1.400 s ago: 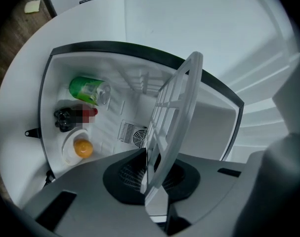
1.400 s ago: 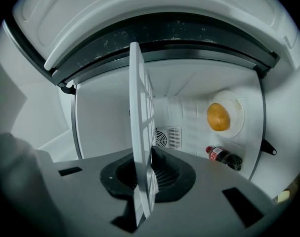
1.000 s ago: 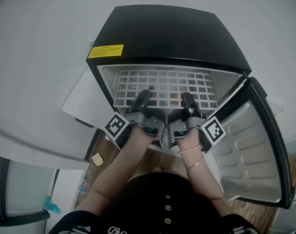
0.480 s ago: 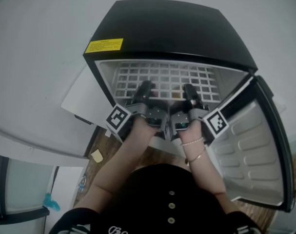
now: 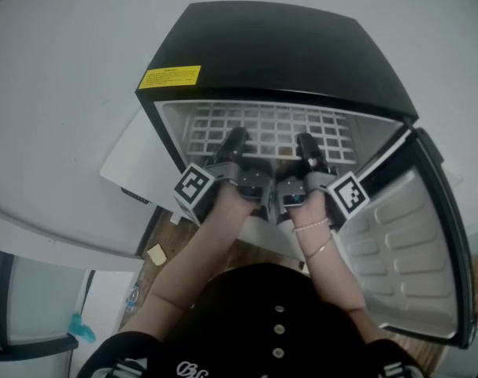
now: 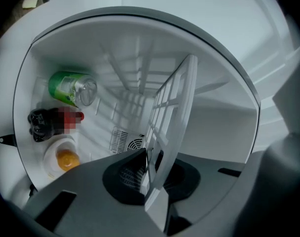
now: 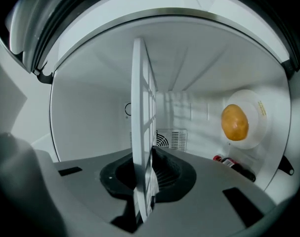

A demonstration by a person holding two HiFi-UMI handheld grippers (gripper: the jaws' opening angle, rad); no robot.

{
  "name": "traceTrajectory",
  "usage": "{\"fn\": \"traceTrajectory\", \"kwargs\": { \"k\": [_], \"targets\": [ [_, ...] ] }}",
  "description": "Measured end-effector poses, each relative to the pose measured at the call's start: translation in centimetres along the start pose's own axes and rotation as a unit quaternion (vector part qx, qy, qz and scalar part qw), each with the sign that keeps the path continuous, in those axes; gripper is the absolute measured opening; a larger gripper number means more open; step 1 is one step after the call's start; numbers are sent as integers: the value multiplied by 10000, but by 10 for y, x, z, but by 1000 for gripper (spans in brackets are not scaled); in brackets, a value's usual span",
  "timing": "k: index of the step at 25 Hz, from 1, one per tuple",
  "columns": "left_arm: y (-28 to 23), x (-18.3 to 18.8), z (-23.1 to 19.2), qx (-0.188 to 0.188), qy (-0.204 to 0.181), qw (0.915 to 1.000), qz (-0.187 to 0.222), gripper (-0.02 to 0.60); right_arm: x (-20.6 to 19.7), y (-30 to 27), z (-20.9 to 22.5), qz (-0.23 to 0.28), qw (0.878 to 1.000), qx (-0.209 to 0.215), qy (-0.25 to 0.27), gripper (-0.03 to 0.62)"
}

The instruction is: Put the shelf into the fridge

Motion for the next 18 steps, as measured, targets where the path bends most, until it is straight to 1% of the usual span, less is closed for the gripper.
{"fn": "traceTrajectory", "kwargs": {
  "k": [2, 5, 8, 12, 18],
  "targets": [
    [-1, 2, -2, 21, -72, 10000, -23, 43, 1, -1, 2, 8, 10000, -4, 5, 35],
    [-1, -4, -2, -48, 22, 10000, -6, 43, 2, 0, 5, 2, 10000, -12, 1, 35],
    [-3, 2, -6, 2, -63, 10000, -21, 43, 3, -4, 5, -12, 10000, -13, 32, 37],
    [-7, 2, -3, 17, -26, 10000, -29, 43, 3, -9, 4, -3, 10000, -24, 69, 37],
    [-9, 5, -5, 9, -166, 9998, -65, 43, 2, -11, 5, 62, 9999, -16, 109, 37]
  ]
}}
Point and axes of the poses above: the fingertips, and each gripper's own axes: y backward along the fingers, z to its right, x out of its top, the point moved 10 cm from there along y, backward along the fingers, and after that the axes turned 1 degree about -y, right-handed, at the moved point
